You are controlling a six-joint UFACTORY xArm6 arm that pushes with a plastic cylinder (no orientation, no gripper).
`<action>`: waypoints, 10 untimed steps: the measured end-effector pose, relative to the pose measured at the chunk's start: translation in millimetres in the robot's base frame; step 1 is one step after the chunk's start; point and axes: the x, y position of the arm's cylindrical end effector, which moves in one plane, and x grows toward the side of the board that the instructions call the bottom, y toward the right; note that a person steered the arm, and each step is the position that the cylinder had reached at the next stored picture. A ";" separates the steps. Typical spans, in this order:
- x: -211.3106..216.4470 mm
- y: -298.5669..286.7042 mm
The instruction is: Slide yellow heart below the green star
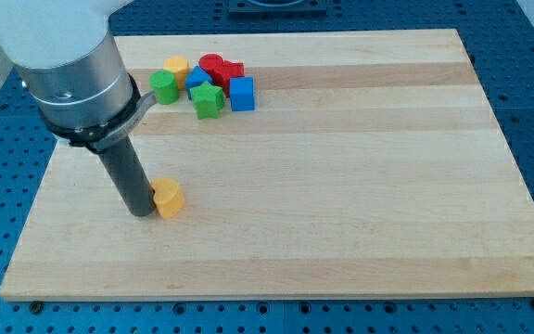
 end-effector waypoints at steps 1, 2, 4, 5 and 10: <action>4.2 0.0; 20.3 0.0; 26.6 18.7; -0.5 18.7; -33.7 20.2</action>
